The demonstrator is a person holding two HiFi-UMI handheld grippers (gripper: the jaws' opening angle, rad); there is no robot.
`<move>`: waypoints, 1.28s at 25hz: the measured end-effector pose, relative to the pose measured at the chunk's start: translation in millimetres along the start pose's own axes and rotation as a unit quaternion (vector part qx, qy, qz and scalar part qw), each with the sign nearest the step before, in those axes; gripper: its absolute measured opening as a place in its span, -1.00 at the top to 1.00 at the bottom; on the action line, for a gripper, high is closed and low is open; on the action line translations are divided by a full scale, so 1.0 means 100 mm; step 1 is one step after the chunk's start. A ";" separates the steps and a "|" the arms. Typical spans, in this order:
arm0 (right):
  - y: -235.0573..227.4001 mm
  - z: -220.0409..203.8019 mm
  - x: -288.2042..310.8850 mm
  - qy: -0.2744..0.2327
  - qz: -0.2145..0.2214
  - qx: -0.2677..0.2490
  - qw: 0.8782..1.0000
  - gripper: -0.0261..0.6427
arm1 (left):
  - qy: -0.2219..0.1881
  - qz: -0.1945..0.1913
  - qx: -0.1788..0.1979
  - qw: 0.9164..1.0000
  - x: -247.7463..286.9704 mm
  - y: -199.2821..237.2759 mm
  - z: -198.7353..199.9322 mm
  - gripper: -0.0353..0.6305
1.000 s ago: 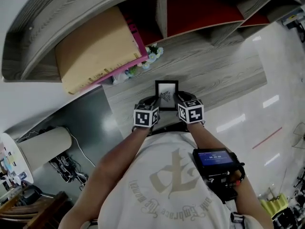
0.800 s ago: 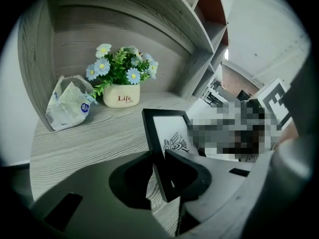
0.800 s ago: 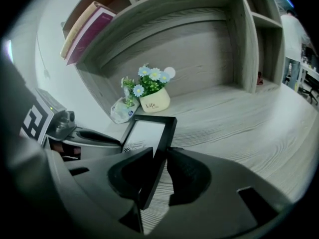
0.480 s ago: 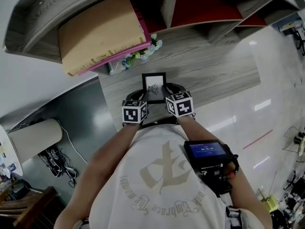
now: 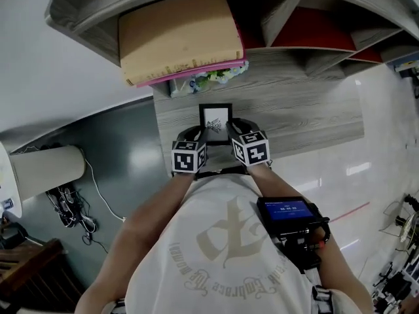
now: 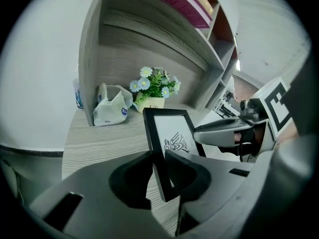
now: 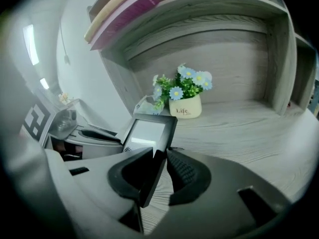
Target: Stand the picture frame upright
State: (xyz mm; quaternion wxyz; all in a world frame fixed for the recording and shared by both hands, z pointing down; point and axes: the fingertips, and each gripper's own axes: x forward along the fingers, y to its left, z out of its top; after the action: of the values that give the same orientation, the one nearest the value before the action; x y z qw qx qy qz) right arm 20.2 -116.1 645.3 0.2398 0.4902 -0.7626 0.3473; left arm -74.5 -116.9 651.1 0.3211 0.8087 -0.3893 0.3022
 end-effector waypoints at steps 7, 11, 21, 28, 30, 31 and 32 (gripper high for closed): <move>0.34 0.12 0.18 0.004 0.027 -0.040 0.999 0.66 | -0.021 0.027 -0.030 0.999 -0.22 0.32 -0.08 0.62; 0.50 0.17 0.30 0.009 0.048 -0.061 0.997 0.67 | -0.032 0.047 -0.046 0.997 -0.30 0.48 -0.11 0.62; 0.91 0.21 0.56 0.028 0.085 -0.095 0.992 0.68 | -0.044 0.086 -0.070 0.993 -0.53 0.89 -0.23 0.64; 1.11 0.43 0.75 0.014 0.097 -0.113 0.989 0.70 | -0.070 0.108 -0.072 0.989 -0.59 1.18 -0.12 0.65; 1.15 0.50 0.81 0.011 0.100 -0.116 0.988 0.71 | -0.076 0.114 -0.071 0.988 -0.60 1.27 -0.07 0.65; 1.17 0.54 0.84 0.008 0.101 -0.119 0.988 0.71 | -0.079 0.118 -0.070 0.987 -0.60 1.32 -0.04 0.65; 1.19 0.59 0.88 0.006 0.102 -0.123 0.987 0.71 | -0.082 0.122 -0.068 0.987 -0.59 1.37 -0.01 0.65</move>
State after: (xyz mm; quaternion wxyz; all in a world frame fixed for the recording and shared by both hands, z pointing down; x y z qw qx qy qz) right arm -125.4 -179.3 634.4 0.2661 0.3743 -0.8443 0.2763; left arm -217.5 -157.4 646.8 0.3037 0.7534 -0.5294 0.2446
